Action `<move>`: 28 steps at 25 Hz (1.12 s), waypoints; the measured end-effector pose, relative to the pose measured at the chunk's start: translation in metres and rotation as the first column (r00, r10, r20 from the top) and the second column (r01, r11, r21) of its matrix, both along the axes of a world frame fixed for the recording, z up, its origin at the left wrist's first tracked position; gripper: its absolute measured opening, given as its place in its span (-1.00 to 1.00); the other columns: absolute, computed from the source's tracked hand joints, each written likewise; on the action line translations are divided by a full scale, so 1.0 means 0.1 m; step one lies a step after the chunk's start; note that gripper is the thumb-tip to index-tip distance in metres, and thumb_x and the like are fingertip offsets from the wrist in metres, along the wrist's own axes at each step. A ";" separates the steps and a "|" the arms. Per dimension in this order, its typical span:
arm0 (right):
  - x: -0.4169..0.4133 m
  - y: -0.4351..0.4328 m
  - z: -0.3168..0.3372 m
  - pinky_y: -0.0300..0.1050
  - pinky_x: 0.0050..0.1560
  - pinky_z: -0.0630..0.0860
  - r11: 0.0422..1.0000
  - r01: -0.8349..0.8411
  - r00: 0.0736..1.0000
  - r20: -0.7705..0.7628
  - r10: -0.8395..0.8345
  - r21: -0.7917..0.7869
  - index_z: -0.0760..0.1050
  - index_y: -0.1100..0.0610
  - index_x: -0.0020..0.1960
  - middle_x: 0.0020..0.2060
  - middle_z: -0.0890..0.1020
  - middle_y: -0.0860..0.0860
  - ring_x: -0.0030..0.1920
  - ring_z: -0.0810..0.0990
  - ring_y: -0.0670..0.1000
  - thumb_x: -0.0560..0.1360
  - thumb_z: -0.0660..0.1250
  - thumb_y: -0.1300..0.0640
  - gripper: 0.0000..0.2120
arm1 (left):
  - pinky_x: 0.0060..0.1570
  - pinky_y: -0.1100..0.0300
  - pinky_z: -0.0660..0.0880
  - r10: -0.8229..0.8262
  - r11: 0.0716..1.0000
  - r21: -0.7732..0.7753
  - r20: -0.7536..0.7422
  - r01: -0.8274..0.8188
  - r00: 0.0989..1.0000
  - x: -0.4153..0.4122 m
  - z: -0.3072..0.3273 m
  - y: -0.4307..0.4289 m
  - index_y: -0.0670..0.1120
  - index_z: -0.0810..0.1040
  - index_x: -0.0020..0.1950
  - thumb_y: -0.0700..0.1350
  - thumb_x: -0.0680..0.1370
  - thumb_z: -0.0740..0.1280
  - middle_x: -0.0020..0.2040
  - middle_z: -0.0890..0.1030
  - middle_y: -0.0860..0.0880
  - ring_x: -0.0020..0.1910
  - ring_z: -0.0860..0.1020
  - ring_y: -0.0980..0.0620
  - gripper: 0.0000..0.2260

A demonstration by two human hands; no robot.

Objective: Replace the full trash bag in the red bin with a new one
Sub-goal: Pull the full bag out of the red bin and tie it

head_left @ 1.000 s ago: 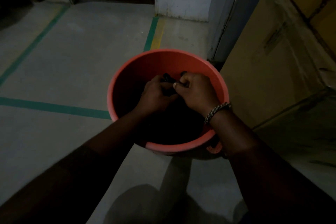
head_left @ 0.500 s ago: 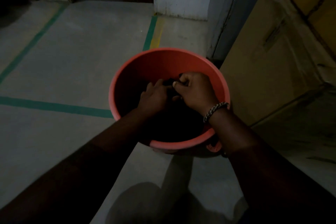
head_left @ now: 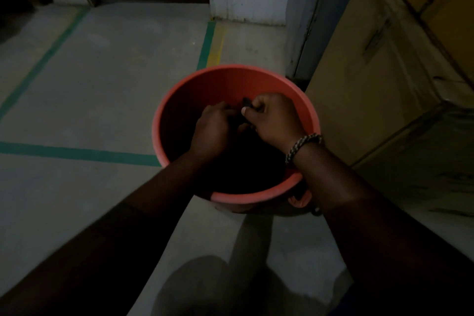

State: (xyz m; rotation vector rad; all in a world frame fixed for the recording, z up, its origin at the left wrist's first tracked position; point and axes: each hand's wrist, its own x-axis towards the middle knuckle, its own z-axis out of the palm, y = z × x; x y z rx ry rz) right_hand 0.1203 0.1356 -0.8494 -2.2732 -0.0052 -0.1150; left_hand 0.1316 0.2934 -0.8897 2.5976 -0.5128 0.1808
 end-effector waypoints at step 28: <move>0.06 -0.25 -0.21 -0.01 0.25 0.52 0.926 -0.247 0.808 -0.588 0.033 -0.286 0.38 0.06 0.49 0.41 0.51 0.10 0.34 0.52 0.19 0.46 0.52 -0.01 -0.34 | 0.19 -0.03 0.43 0.307 0.952 0.115 -0.378 -0.285 0.873 0.10 -0.08 0.12 -0.26 0.26 0.41 -0.23 0.63 0.15 0.25 0.48 -0.35 0.21 0.52 -0.33 -0.65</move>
